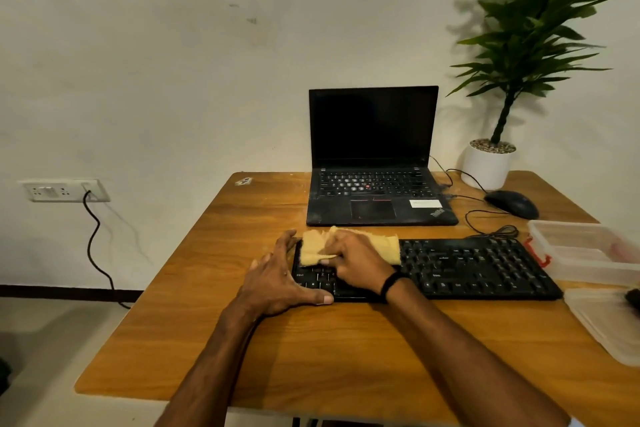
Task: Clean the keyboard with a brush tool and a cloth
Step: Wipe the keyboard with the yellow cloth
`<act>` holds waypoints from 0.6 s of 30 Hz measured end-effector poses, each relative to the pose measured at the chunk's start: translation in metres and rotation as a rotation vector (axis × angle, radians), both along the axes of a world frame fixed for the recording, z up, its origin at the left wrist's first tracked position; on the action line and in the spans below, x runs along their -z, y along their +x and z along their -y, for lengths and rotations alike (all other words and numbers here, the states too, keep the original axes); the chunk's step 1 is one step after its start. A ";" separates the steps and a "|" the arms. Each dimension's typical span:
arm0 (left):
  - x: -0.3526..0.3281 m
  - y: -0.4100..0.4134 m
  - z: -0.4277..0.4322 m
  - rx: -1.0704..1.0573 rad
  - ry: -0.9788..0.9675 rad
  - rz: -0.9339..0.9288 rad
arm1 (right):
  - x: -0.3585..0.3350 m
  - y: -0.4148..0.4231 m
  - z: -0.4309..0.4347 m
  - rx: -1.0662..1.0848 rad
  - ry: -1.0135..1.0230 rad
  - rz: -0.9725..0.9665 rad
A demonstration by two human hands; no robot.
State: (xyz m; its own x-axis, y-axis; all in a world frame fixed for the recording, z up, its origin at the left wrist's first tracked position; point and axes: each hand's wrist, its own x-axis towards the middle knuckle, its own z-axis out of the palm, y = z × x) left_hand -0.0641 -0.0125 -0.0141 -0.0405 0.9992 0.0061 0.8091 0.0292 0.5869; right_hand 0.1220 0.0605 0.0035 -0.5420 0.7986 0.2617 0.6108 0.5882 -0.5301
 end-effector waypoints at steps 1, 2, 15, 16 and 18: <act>0.000 0.001 -0.001 -0.004 -0.002 -0.006 | -0.001 0.005 -0.003 0.064 0.016 -0.031; -0.001 0.001 -0.001 -0.008 -0.007 -0.010 | -0.001 0.005 -0.004 0.118 0.044 -0.049; -0.002 0.001 0.003 -0.002 -0.003 0.018 | 0.004 -0.019 0.024 -0.017 0.083 -0.025; -0.002 0.001 0.003 -0.002 0.000 0.016 | 0.005 -0.015 0.024 -0.032 0.074 -0.040; -0.003 0.001 0.001 -0.011 -0.005 0.016 | 0.004 -0.010 0.014 0.063 0.119 -0.047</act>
State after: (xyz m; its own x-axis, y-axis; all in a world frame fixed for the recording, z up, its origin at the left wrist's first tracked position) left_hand -0.0629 -0.0139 -0.0109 -0.0518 0.9987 0.0000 0.7993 0.0415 0.5995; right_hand 0.1118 0.0460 -0.0007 -0.4762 0.7926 0.3807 0.6246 0.6097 -0.4880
